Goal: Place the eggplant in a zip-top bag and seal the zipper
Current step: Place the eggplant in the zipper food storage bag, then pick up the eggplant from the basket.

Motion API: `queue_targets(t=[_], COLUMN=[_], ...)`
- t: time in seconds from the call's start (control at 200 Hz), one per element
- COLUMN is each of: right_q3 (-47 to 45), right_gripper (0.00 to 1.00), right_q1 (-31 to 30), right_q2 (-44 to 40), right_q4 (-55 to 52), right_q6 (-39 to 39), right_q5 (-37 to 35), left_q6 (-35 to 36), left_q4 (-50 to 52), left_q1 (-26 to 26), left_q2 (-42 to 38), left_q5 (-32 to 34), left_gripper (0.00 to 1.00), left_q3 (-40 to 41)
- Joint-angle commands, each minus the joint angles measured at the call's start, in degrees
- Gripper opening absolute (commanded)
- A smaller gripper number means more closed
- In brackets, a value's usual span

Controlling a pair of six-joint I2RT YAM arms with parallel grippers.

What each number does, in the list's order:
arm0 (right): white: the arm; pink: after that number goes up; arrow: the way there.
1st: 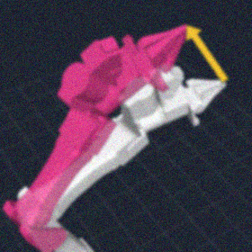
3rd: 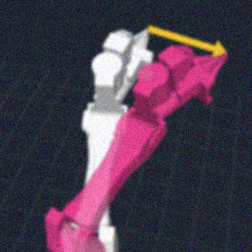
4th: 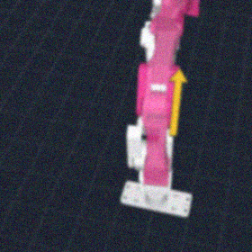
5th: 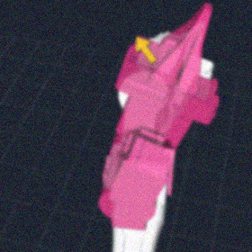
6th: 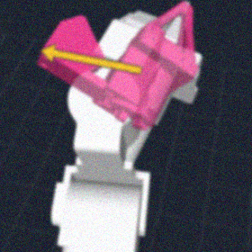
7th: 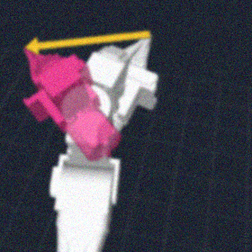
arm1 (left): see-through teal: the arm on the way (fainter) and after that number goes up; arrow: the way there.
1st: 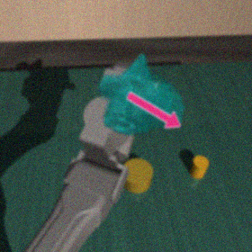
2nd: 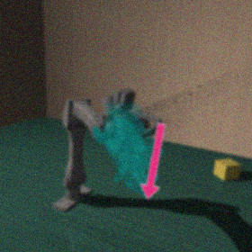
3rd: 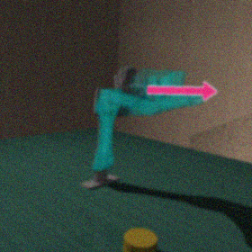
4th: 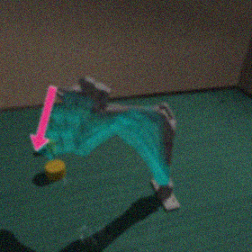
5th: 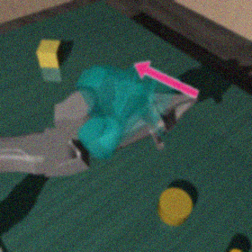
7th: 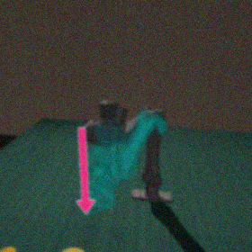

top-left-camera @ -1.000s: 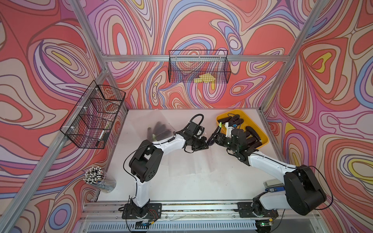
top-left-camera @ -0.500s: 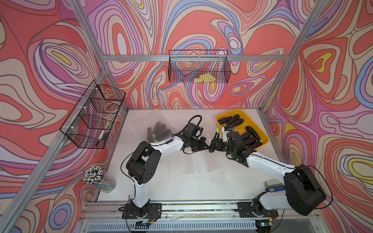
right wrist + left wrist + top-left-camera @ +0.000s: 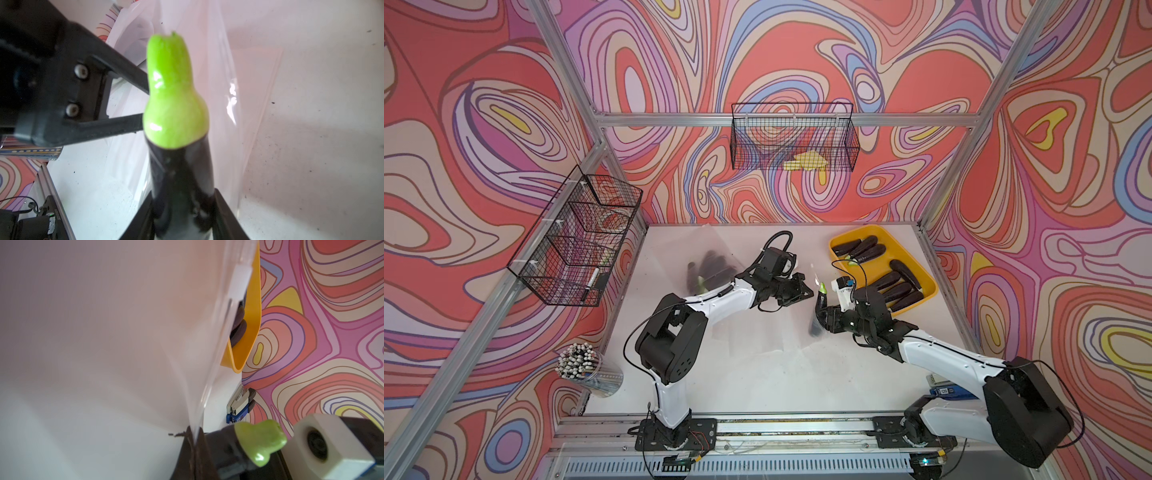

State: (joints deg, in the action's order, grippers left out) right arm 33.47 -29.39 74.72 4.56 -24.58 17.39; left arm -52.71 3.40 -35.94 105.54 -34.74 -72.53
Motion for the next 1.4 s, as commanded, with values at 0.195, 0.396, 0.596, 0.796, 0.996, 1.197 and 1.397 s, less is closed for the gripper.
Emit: queue_targets(t=[0.195, 0.396, 0.596, 0.796, 0.996, 1.197, 1.397], right_q3=[7.0, 13.5, 21.2, 18.1, 17.4, 22.8, 28.4], right_gripper=[0.29, 0.30, 0.57, 0.62, 0.62, 0.60, 0.61], right_q1=[-0.2, 0.8, 1.0, 4.8, 11.2, 24.4, 28.2], right_q2=[10.6, 15.9, 18.6, 8.3, 2.6, 9.9, 16.9], right_q4=[-0.8, -3.5, -7.1, -9.5, -15.5, -32.0, -32.1], right_q6=[0.9, -1.7, -3.5, -5.5, -7.0, -7.3, -10.7], right_q5=[4.9, 5.4, 8.3, 12.2, 11.5, -7.6, -16.7], left_q6=[4.5, 6.0, 4.7, 3.1, 1.6, 1.3, -0.5], left_q4=[3.9, 6.3, 6.2, 3.0, -0.3, -1.0, -3.9], left_q1=[-0.3, -0.3, -0.1, 1.9, 2.0, 1.5, 1.1], left_q2=[-6.0, -6.8, -6.7, -2.5, 2.1, 2.0, 1.6], left_q5=[0.8, 1.0, 2.3, 2.3, -0.2, -1.9, -2.2], left_gripper=[0.00, 0.00, 0.00, 0.00, 0.00, 0.00, 0.00], left_q3=[0.1, 0.5, 1.5, 1.9, 0.2, 1.6, 4.3])
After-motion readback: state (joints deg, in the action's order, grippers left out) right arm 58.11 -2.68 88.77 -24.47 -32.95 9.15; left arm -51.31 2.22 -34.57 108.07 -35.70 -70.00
